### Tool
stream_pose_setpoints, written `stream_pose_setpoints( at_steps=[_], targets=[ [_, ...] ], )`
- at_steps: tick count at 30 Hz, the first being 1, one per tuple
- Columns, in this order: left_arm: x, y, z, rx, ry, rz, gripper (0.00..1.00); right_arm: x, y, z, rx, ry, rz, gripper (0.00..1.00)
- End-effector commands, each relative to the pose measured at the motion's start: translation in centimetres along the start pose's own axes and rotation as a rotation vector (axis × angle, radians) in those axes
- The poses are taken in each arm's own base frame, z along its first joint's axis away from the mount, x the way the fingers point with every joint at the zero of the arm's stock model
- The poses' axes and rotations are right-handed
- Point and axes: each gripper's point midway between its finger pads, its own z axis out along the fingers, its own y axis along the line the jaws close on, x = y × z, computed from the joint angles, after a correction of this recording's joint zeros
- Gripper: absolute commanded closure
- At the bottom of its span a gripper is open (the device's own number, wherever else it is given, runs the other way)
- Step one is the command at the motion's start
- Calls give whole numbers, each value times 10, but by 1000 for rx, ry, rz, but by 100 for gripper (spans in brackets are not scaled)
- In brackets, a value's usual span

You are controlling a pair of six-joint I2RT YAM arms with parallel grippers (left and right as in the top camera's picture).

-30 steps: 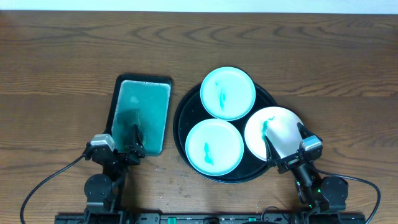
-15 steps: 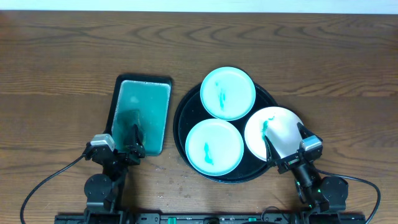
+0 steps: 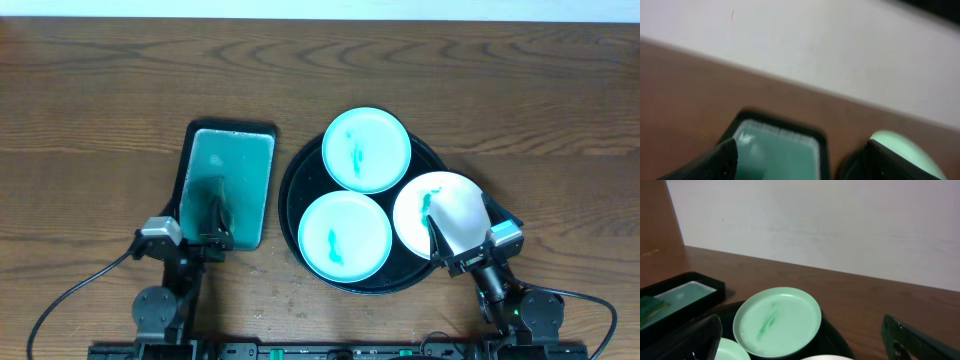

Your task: Clean dirty plates on tray and stack at the side

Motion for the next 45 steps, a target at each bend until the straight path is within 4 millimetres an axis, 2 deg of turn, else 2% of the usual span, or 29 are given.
stream_pose_setpoints(
  at_steps=[1,6,12,16,20,24,27,28,29,32,35,37,40,45],
  targets=[
    [-44,-18,-6,52,-100,-8,19,-21,5,-3,-24,-39,-11,1],
    [-62,-25,-4,5,30,-13,19,-49,10,-1,-50,16,60,1],
    [-70,-34,11,-79,369,-30,19,-67,8,17,-57,343,165,1],
    [-63,-47,16,-89,646,-71,19,-69,6,32,-80,598,255,1],
    [-40,-51,15,-113,880,-122,19,-69,0,56,-89,703,330,1],
    [-8,-44,16,-153,1045,-157,19,-46,13,68,-130,827,600,1],
    [14,-39,8,-192,1165,-182,19,-32,13,80,-119,869,715,1],
    [22,-38,2,-204,1218,-196,12,-29,18,82,-145,887,729,4],
    [29,-38,-5,-214,1270,-210,1,-22,22,81,-157,919,732,12],
    [41,-34,-15,-218,1364,-188,1,13,38,66,-130,1091,671,21],
    [44,-33,-19,-218,1393,-179,1,51,53,39,-53,1287,557,37],
    [43,-33,-18,-216,1387,-178,1,76,59,23,20,1393,486,37],
    [37,-36,-15,-207,1364,-174,1,111,72,6,79,1491,410,32],
    [17,-42,-1,-179,1295,-161,0,148,89,1,81,1555,389,35]
  ],
)
